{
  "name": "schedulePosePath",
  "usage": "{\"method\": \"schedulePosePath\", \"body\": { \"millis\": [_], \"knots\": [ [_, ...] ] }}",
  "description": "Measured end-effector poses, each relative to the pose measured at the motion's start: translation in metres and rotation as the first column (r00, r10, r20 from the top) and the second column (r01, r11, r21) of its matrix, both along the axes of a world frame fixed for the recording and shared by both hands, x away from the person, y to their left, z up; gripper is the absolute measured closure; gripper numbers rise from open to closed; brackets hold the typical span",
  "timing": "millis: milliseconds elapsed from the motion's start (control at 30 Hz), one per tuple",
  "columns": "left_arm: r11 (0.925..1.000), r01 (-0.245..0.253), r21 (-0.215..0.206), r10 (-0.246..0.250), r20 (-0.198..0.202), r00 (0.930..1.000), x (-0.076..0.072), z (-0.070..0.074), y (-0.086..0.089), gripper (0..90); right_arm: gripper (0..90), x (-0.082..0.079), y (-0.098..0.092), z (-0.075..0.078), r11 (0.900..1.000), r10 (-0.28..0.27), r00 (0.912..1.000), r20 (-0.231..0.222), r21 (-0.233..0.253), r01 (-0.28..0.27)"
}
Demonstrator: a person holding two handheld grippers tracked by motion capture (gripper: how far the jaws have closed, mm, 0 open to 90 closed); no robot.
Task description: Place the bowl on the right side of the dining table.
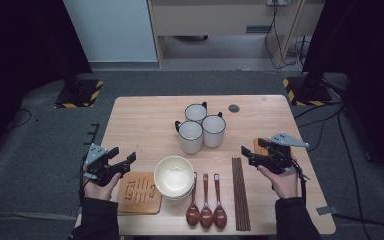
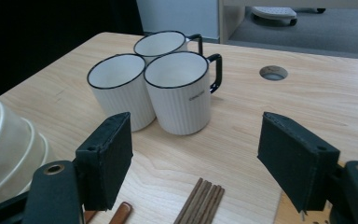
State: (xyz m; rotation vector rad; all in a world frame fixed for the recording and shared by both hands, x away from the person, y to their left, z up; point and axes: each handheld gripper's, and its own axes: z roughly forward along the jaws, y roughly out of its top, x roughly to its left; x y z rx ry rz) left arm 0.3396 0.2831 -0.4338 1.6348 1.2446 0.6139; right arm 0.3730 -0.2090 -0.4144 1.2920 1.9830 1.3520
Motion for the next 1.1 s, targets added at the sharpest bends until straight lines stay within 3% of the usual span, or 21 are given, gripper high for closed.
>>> {"method": "schedulePosePath", "body": {
  "millis": [267,1100],
  "knots": [
    [0.9996,0.029,-0.007,-0.028,0.026,0.9993,-0.005,0.008,-0.011,27.5,26.1,-0.003,0.013,0.004,0.999,0.034,0.9994,0.011,-0.007,-0.034],
    [0.9962,0.086,-0.016,-0.085,0.044,0.9954,-0.011,0.01,-0.031,32.1,27.1,-0.008,0.06,0.011,0.991,0.131,0.991,0.026,-0.012,-0.131]
  ]
}}
